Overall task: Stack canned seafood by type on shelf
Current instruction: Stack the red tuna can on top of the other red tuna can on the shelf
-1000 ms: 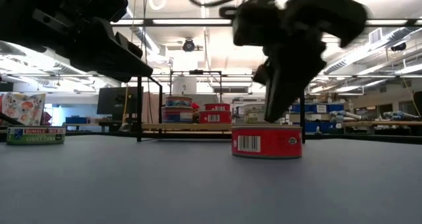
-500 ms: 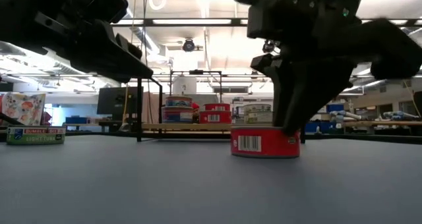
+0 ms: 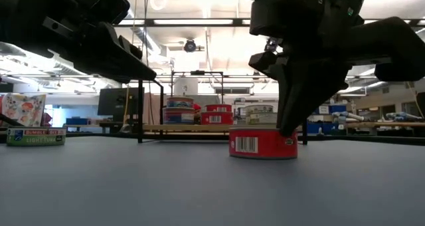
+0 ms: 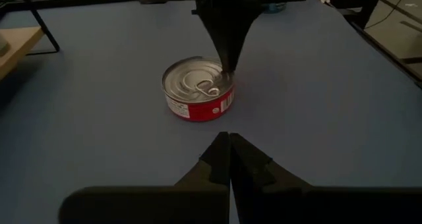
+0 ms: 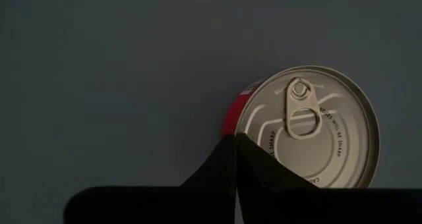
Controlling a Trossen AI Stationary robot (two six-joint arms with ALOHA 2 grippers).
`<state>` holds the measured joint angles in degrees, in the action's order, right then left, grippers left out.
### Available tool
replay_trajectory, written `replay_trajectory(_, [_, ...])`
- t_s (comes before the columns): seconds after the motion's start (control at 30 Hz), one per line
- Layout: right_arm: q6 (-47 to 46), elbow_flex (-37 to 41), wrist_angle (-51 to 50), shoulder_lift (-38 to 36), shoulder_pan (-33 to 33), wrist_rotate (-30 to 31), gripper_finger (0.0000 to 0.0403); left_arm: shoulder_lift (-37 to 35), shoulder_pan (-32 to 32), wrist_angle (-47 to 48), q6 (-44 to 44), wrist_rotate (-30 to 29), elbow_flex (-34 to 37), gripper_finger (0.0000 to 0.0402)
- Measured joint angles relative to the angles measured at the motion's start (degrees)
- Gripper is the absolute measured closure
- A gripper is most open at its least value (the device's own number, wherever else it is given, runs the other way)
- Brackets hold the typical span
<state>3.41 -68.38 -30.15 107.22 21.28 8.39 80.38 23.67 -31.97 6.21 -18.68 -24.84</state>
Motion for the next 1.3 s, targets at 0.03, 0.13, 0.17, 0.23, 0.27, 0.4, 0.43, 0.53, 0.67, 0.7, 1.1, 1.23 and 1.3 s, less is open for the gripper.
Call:
replay_trajectory(0.03, [-0.2, 0.1, 0.1, -0.3, -0.2, -0.5, 0.0396, 0.0, -0.1, 0.0, 0.1, -0.1, 0.0, 0.0396])
replay_trajectory(0.13, [-0.7, 0.3, 0.0, -1.2, -1.0, -2.2, 0.0399, 0.0, -0.5, -0.1, 0.2, -0.1, 0.0, 0.0396])
replay_trajectory(0.17, [-1.3, 0.3, 0.5, -1.4, -1.3, -3.0, 0.0399, 0.0, -0.7, -0.2, 0.3, -0.1, 0.0, 0.0396])
replay_trajectory(0.23, [-2.5, 0.3, 2.1, -2.2, -2.1, -5.8, 0.0400, 0.0, -0.9, -0.5, 0.3, 0.0, 0.0, 0.0396])
replay_trajectory(0.27, [-3.2, 0.2, 2.8, -2.5, -2.5, -7.1, 0.0400, 0.0, -1.0, -0.7, 0.3, 0.2, 0.0, 0.0396])
replay_trajectory(0.4, [-6.7, 0.2, 6.0, -3.4, -4.5, -12.7, 0.0401, 0.0, -1.2, -1.4, 0.3, 0.4, 0.0, 0.0396])
replay_trajectory(0.43, [-7.8, 0.2, 6.9, -3.6, -5.0, -14.1, 0.0401, 0.0, -1.2, -1.4, 0.1, 0.4, 0.0, 0.0396])
replay_trajectory(0.53, [-11.0, 0.2, 10.7, -3.8, -6.7, -19.6, 0.0401, 0.0, -1.2, -2.5, -0.3, 0.4, 0.0, 0.0396])
replay_trajectory(0.67, [-18.2, 0.2, 16.5, -3.3, -8.7, -26.8, 0.0402, 0.0, -1.2, -3.1, -0.3, 0.4, 0.0, 0.0396])
replay_trajectory(0.7, [-19.9, 0.2, 17.3, -3.3, -9.1, -27.7, 0.0402, 0.0, -1.2, -3.1, -0.2, 0.4, 0.0, 0.0396])
replay_trajectory(1.1, [-32.3, 3.3, 22.6, -3.2, -13.5, -31.7, 0.0402, 0.0, -1.2, -3.1, 0.4, 0.5, 0.0, 0.0396])
replay_trajectory(1.23, [-34.9, 6.2, 25.8, -3.3, -14.8, -33.3, 0.0402, 0.0, -1.2, -3.1, 0.4, 0.5, 0.0, 0.0396])
replay_trajectory(1.3, [-35.1, 7.1, 26.1, -3.3, -15.4, -33.1, 0.0402, 0.0, -1.2, -3.1, 0.5, 0.5, 0.0, 0.0396])
